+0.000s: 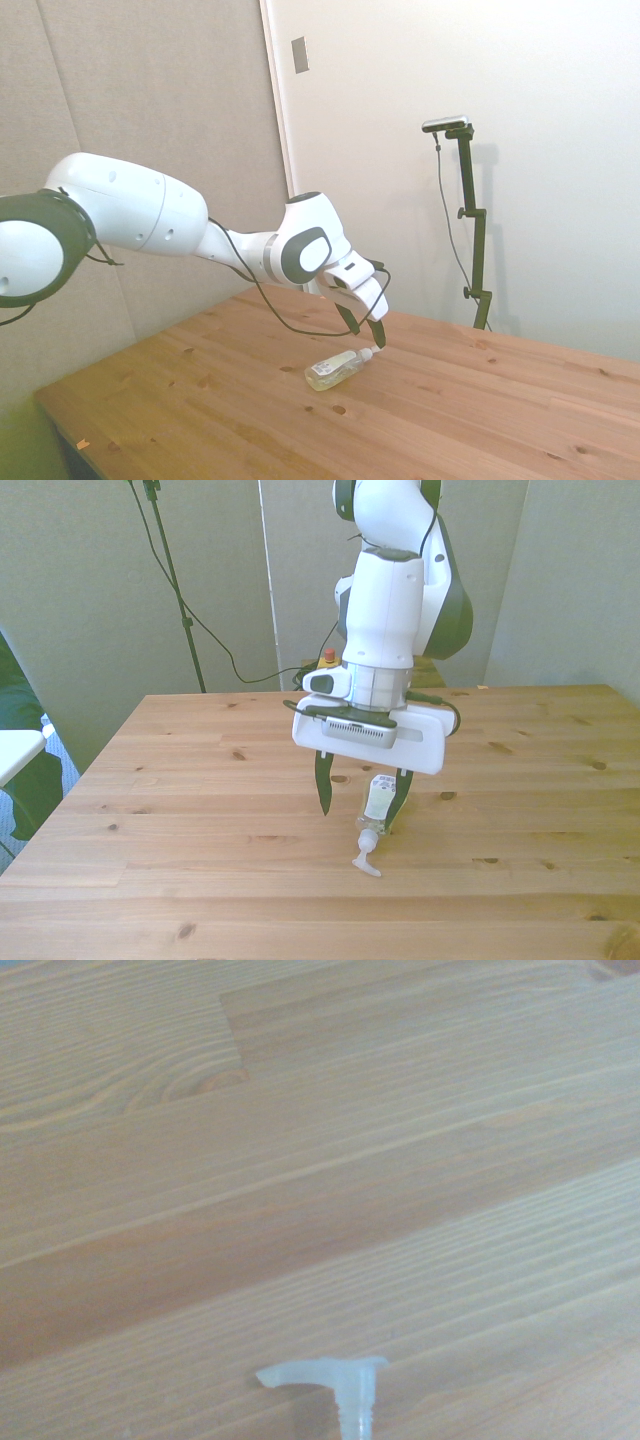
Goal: Stand the sanitizer
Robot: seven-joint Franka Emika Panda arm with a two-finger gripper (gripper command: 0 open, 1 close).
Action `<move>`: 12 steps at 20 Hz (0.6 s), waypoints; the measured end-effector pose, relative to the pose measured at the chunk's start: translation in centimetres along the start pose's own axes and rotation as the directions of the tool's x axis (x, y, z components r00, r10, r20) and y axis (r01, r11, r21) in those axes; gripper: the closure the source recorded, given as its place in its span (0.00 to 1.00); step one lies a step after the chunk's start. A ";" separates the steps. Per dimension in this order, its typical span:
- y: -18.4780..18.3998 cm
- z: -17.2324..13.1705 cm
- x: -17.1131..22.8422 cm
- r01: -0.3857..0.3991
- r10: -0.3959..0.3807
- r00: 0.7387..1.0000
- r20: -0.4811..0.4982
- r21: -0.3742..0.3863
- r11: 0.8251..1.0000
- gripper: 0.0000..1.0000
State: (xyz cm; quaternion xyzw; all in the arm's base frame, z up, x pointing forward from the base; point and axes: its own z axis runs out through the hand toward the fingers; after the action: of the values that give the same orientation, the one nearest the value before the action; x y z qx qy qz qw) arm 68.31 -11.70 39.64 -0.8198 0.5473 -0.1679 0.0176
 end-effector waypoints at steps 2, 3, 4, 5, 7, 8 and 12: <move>-0.3 1.5 0.1 -0.003 0.003 1.000 0.005 -0.010 1.000 0.00; -0.4 2.1 0.1 -0.003 0.003 1.000 0.007 -0.014 1.000 0.00; -0.5 2.6 0.1 -0.004 0.004 1.000 0.009 -0.017 1.000 0.00; -0.5 2.9 0.1 -0.004 0.005 1.000 0.011 -0.018 1.000 0.00; -0.6 3.2 0.2 -0.008 0.009 1.000 0.014 -0.018 1.000 0.00; -0.6 3.3 0.2 -0.011 0.011 1.000 0.016 -0.018 1.000 1.00; -0.2 4.2 0.5 -0.015 0.015 1.000 0.020 -0.030 0.999 1.00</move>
State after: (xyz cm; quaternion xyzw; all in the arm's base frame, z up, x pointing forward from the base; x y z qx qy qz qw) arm 69.88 -12.71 35.85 -0.8175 0.5556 -0.1513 0.0121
